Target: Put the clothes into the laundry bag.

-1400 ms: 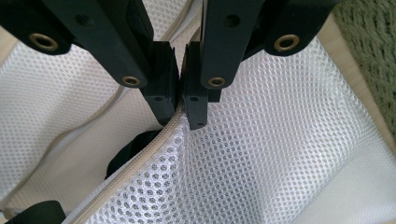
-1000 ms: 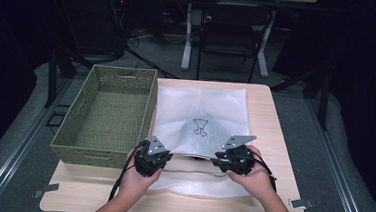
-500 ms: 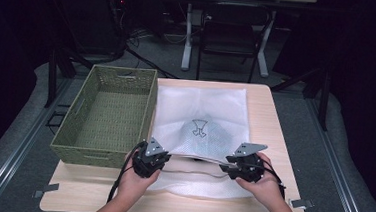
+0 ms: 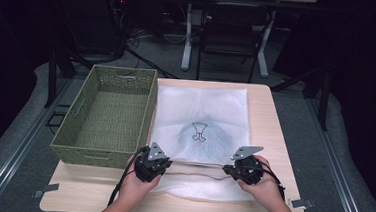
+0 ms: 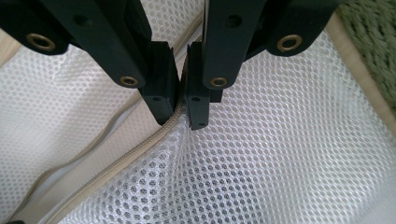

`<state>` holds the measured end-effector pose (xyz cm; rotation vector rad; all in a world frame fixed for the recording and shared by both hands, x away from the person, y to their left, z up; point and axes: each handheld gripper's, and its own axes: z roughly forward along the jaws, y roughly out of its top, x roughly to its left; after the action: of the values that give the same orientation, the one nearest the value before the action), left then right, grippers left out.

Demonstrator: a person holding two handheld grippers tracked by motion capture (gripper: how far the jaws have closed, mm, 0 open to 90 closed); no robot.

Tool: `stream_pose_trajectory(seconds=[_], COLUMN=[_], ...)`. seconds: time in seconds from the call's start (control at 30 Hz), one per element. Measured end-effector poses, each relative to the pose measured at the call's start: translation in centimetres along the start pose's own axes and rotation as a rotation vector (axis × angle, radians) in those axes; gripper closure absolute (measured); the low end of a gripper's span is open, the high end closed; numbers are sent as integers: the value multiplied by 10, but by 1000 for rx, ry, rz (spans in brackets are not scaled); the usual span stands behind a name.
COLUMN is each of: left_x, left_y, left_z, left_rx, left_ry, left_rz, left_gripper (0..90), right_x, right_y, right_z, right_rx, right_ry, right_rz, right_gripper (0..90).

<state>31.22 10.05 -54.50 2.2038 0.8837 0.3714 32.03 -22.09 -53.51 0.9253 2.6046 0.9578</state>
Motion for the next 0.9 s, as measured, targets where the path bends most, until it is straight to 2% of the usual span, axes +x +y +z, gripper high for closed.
stream_pose_trajectory(seconds=[0.13, 0.3, 0.4, 0.6, 0.7, 0.83, 0.9], left_x=[-1, -1, 1, 1, 1, 0, 0], left_y=[-6, -9, -11, -12, -13, -15, -18], left_z=[5, 7, 5, -7, -16, -28, -34], left_rx=[35, 51, 61, 5, -34, -65, -70], left_ry=[-3, 5, -4, -26, -43, -58, -48], left_rz=[11, 11, 12, -13, -47, -63, -61], left_gripper=[838, 821, 806, 699, 627, 544, 520], right_x=[0, 1, 3, 5, 5, 3, 2], right_y=[-4, -5, -6, -6, -5, -4, -4], right_z=[3, 3, 1, -5, -12, -22, -25], right_rx=[28, 27, 19, -5, -41, -94, -111], right_ry=[23, 36, 43, 52, 51, 40, 36], right_rz=[11, 20, 27, 35, 52, 60, 75], right_gripper=[872, 862, 856, 750, 690, 629, 604])
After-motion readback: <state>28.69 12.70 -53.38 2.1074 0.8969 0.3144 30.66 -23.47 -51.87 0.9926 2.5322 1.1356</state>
